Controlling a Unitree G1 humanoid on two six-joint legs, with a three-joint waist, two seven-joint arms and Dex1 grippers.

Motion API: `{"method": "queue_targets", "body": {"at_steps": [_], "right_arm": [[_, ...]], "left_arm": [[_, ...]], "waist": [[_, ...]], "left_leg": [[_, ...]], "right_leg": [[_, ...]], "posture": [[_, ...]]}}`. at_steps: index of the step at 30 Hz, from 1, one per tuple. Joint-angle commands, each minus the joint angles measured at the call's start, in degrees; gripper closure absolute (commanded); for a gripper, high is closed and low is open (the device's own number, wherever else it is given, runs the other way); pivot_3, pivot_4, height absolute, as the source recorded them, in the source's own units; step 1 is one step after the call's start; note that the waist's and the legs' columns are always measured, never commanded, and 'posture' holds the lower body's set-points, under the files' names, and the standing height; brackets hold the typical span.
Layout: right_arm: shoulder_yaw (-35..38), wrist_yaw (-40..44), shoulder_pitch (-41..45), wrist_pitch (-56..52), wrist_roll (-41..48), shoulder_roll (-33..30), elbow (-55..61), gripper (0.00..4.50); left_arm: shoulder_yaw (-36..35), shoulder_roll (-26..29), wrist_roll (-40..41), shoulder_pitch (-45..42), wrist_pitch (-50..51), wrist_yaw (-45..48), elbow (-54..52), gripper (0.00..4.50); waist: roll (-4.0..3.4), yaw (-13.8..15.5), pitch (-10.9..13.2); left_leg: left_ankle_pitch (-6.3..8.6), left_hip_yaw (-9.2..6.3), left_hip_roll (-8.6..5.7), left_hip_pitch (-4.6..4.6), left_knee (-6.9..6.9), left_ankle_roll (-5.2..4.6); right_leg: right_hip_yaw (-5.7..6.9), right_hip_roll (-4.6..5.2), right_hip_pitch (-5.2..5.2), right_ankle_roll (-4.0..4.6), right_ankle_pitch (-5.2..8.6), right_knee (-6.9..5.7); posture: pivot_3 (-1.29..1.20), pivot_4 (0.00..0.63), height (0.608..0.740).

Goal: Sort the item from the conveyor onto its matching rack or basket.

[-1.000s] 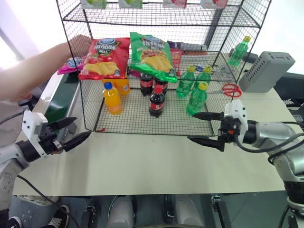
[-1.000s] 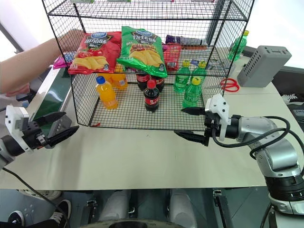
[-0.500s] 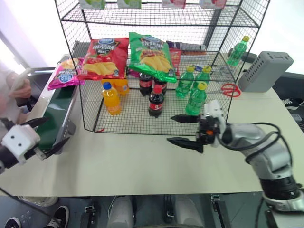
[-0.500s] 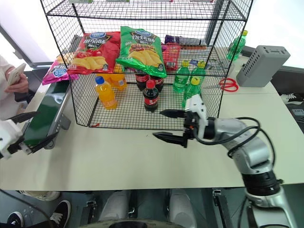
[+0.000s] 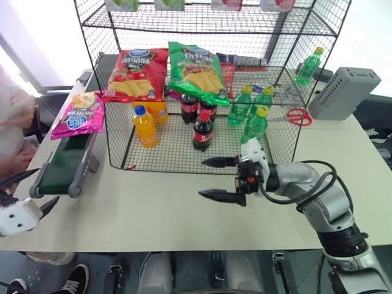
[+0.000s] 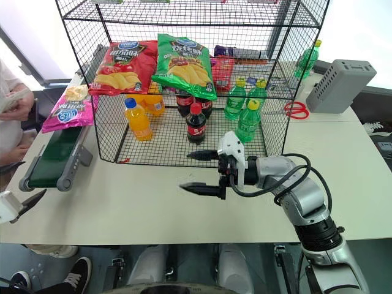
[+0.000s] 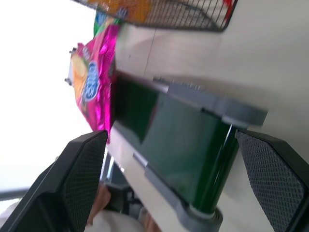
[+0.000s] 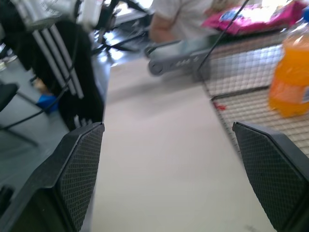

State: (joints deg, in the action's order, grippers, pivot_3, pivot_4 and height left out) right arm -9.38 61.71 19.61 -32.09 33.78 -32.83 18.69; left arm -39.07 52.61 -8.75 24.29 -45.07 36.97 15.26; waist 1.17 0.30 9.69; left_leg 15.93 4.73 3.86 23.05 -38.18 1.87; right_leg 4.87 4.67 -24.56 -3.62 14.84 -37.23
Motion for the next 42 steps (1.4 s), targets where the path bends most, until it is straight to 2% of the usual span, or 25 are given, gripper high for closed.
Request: {"method": "queue_targets", "body": {"at_steps": [1,6,21,29,32,39,42], "right_arm": [[0.32,0.65,1.03,0.53,0.32,-0.14,0.79,0.06],[0.11,-0.20,1.83,-0.51,0.68,0.64,1.21,0.06],[1.50,-2.34,2.32,-1.66,0.71,-0.30,2.56,0.06],[1.63,-3.08,2.16,-1.57,0.60,-0.34,2.70,0.06],[1.98,-3.46,2.07,-1.25,0.45,-0.20,2.51,0.00],[2.30,-3.11,1.46,-0.40,-0.11,-0.62,2.03,0.00],[2.24,-3.17,1.24,-0.12,-0.37,-0.49,2.10,0.00]], "left_arm": [[-2.07,2.87,-0.76,0.92,-2.80,-2.50,2.47,0.00],[-0.45,4.87,-1.49,0.45,-3.97,-4.41,4.64,0.00],[7.88,6.15,-2.73,-5.90,-2.91,-8.48,8.88,0.00],[10.03,6.40,-1.37,-7.67,-2.49,-8.32,8.88,0.00],[11.35,5.98,4.68,-6.59,-0.32,-3.61,8.16,0.77],[10.57,6.57,4.98,-6.10,-1.03,-4.34,8.25,4.39],[9.86,6.17,6.43,-6.74,-0.18,-4.63,7.78,4.46]], "waist": [[0.00,-0.05,0.00],[0.00,-0.09,0.00],[0.01,-0.15,-0.01],[0.00,-0.21,0.00],[0.01,-0.33,0.00],[0.01,-0.98,-0.01],[0.01,-0.99,-0.01]], "left_leg": [[0.00,0.00,0.00,0.00,0.00,0.00],[0.00,0.02,0.01,-0.01,0.01,0.00],[0.00,0.03,0.02,0.00,0.01,0.00],[0.00,0.04,0.02,-0.01,0.01,0.00],[0.00,0.04,0.02,-0.01,0.01,0.00],[0.00,0.02,0.02,-0.01,0.01,0.00],[0.00,0.02,0.02,-0.01,0.01,0.00]], "right_leg": [[0.00,0.00,-0.01,0.00,0.00,-0.01],[0.01,0.01,-0.01,0.00,0.00,-0.01],[0.01,0.00,-0.02,-0.01,-0.01,-0.03],[0.01,0.00,-0.02,-0.01,-0.01,-0.06],[0.01,0.00,-0.02,-0.01,-0.01,-0.07],[0.01,0.00,-0.02,-0.01,-0.01,-0.09],[0.01,0.00,-0.02,-0.01,-0.01,-0.09]], "posture": [[0.00,0.150,0.740],[0.00,0.150,0.740],[0.00,0.150,0.740],[0.00,0.150,0.740],[0.00,0.150,0.740],[0.00,0.150,0.740],[0.00,0.150,0.740]]}}
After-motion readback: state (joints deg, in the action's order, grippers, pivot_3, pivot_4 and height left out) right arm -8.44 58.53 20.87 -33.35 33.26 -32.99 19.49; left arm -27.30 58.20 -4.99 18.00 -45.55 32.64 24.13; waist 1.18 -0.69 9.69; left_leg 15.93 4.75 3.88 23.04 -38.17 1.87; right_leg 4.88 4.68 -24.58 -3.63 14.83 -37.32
